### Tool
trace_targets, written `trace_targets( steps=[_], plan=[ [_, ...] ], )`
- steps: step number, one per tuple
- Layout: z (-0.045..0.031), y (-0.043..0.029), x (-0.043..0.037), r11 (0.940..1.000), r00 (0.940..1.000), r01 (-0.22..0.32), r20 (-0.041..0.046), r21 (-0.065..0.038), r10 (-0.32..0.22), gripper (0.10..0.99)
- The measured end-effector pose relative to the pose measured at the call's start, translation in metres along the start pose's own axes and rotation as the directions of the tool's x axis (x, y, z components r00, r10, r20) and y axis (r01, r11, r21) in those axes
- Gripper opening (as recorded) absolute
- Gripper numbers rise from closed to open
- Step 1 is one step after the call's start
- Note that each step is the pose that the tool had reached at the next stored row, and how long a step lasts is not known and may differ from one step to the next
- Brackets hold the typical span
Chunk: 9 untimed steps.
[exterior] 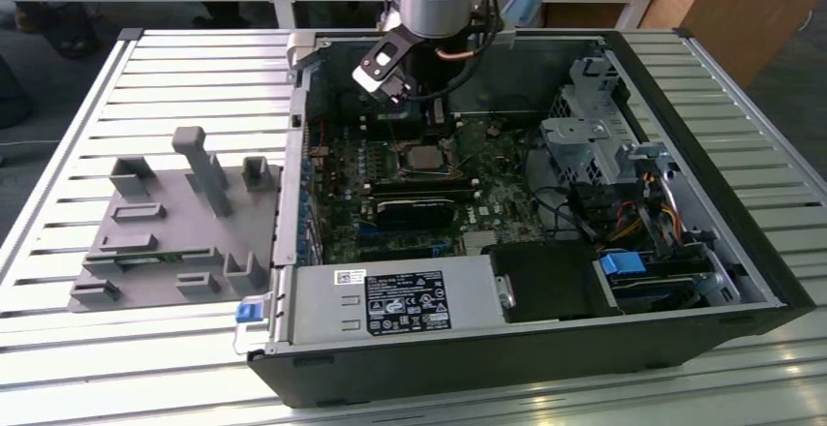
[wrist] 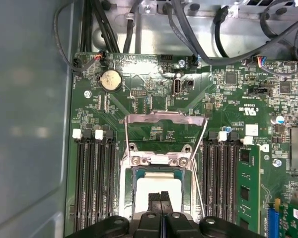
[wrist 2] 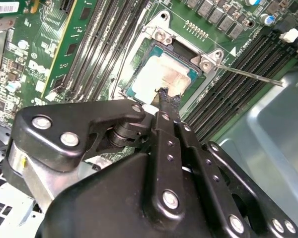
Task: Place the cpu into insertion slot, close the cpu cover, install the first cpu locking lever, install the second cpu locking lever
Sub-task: 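Close the cpu cover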
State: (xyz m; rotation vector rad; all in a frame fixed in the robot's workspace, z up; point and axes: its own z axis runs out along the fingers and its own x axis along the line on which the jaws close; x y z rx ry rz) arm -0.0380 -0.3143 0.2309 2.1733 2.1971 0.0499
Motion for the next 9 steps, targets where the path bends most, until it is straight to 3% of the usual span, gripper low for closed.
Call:
trace_targets(
  steps=[4,9],
  plan=[
    [-0.0091,0.0005,-0.0001,1.0000,1.0000,0.000,0.0000,0.000,0.000,0.106],
    [-0.0265,0.0015,-0.0004,1.0000,1.0000,0.000,-0.0001,0.000,0.000,0.106]
  ],
)
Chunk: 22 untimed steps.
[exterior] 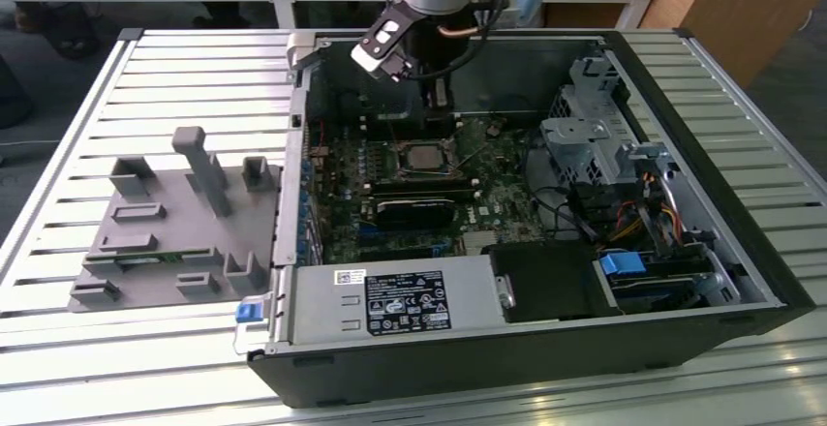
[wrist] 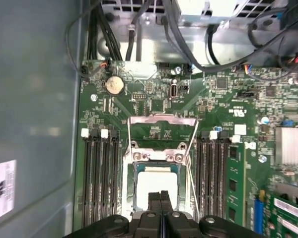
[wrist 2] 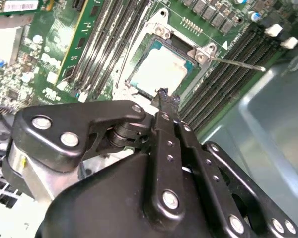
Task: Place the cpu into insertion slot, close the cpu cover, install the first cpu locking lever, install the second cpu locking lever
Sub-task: 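Close the cpu cover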
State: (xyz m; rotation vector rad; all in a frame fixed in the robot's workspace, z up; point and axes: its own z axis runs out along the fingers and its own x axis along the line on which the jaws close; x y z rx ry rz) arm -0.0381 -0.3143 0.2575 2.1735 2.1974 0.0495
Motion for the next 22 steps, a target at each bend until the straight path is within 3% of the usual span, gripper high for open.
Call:
trace_targets(
  steps=[2,11,16,22],
  plan=[
    [-0.0042,0.0003,-0.0001,1.0000,1.0000,0.000,0.0002,0.000,0.000,0.106],
    [-0.0041,0.0005,-0.0077,1.0000,1.0000,0.000,-0.0001,0.000,0.000,0.106],
    [-0.0034,0.0129,-0.0079,1.0000,1.0000,0.000,0.0000,0.000,0.000,0.106],
    [-0.0077,0.0183,-0.0080,1.0000,1.0000,0.000,-0.0030,0.001,0.000,0.106]
  ],
)
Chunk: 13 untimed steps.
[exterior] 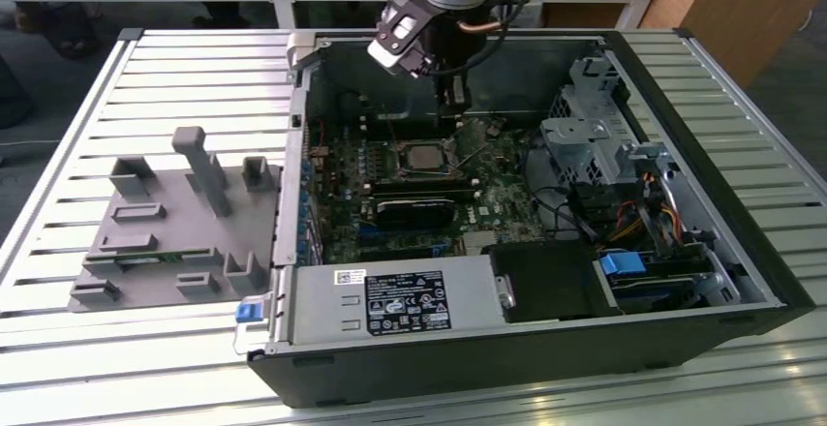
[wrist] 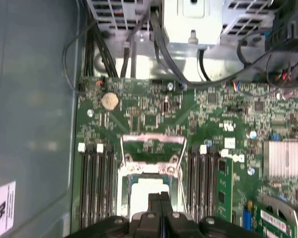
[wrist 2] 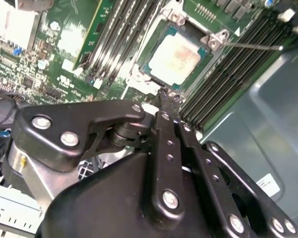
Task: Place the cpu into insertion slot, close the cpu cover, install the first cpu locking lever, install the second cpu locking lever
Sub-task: 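Close the cpu cover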
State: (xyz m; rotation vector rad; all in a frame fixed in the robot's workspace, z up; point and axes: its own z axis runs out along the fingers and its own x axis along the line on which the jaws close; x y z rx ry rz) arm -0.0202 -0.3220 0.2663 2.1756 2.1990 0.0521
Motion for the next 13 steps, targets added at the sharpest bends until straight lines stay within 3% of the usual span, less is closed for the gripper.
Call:
trace_targets(
  steps=[4,13],
  plan=[
    [0.0006,0.0124,-0.0002,1.0000,1.0000,0.000,0.0002,0.000,0.000,0.106],
    [0.0020,0.0287,-0.0003,1.0000,1.0000,0.000,0.0002,0.001,0.000,0.106]
  ],
)
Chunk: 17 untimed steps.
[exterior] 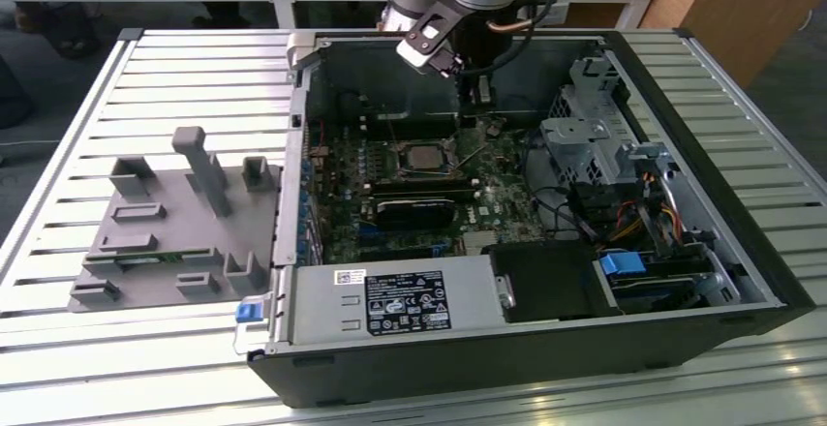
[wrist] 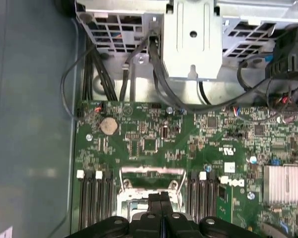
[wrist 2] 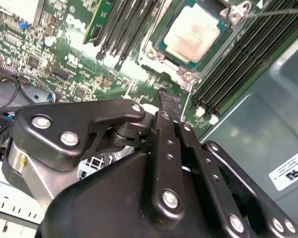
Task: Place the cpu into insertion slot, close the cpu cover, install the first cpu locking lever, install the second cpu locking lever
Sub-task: 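Close the cpu cover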
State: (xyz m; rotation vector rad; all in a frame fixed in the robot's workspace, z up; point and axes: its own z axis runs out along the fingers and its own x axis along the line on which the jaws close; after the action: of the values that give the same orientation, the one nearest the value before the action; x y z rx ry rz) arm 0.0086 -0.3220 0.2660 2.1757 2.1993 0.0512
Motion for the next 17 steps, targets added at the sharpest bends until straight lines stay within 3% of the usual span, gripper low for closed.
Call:
trace_targets(
  steps=[17],
  plan=[
    [0.0055,0.0206,0.0006,1.0000,1.0000,0.000,0.0001,0.002,0.000,0.106]
  ],
)
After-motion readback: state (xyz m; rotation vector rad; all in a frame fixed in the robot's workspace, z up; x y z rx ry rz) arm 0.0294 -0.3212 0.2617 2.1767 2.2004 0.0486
